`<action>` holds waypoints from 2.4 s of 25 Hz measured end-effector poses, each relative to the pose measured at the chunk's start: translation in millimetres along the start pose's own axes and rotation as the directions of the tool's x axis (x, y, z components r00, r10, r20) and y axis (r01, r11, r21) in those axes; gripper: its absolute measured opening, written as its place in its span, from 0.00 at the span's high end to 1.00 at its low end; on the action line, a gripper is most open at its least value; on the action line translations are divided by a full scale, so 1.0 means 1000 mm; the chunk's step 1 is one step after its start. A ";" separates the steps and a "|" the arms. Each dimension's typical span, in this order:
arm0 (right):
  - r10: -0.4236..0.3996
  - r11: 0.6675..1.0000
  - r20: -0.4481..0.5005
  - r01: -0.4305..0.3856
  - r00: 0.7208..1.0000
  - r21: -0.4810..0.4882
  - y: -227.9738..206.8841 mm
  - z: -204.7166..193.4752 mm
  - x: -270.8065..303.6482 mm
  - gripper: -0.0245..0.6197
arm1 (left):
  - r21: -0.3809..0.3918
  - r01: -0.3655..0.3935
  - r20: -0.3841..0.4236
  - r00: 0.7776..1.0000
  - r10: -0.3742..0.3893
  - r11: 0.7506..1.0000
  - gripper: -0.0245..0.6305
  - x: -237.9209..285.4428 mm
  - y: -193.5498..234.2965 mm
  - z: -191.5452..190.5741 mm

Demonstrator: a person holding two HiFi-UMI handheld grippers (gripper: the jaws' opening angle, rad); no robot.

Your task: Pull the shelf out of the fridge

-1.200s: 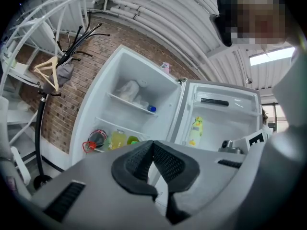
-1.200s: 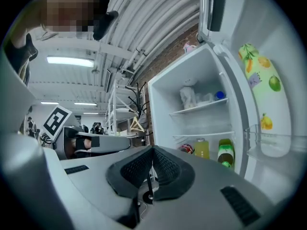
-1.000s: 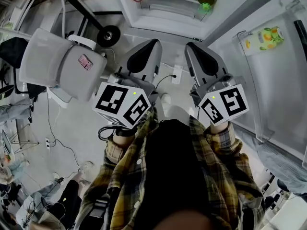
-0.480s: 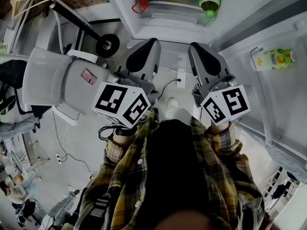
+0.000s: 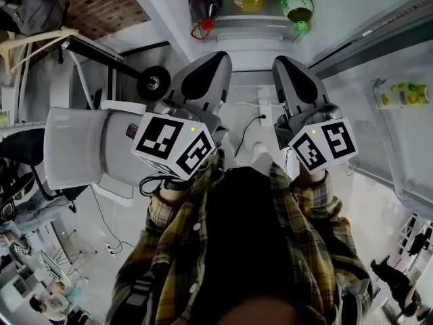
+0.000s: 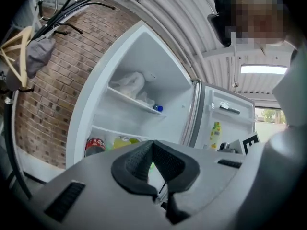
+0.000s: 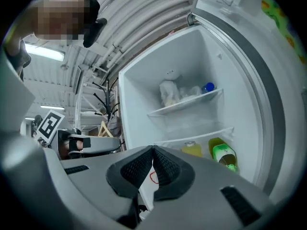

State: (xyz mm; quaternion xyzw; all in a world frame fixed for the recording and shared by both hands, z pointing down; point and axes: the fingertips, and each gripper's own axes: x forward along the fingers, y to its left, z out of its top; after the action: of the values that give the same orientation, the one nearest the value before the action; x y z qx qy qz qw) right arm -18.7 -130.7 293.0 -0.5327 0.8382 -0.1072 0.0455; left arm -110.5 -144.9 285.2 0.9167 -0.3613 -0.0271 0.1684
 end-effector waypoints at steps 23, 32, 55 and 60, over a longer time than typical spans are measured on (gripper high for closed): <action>0.028 1.000 -0.013 -0.028 1.000 0.004 -0.063 0.015 0.045 0.93 | -0.023 0.021 -0.015 1.000 -0.021 1.000 0.96 0.089 0.013 0.001; 0.170 0.985 -0.009 -0.170 0.985 0.010 -0.079 0.026 0.058 0.93 | -0.017 -0.104 0.031 0.994 0.105 0.994 0.96 0.111 0.007 0.002; 0.058 0.995 0.034 -0.060 0.998 0.080 -0.115 0.045 0.127 0.93 | -0.045 0.007 0.007 1.000 -0.006 0.999 0.96 0.168 0.057 0.021; 0.033 0.992 0.033 -0.037 0.999 0.124 -0.126 0.044 0.139 0.93 | -0.052 0.011 -0.008 1.000 -0.011 0.999 0.96 0.180 0.069 0.021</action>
State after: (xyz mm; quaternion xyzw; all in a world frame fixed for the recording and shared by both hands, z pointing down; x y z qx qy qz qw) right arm 41.3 -313.8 284.7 -0.5158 0.8382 -0.1503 0.0937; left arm -26.4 -318.6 301.1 0.9141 -0.3547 -0.0337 0.1936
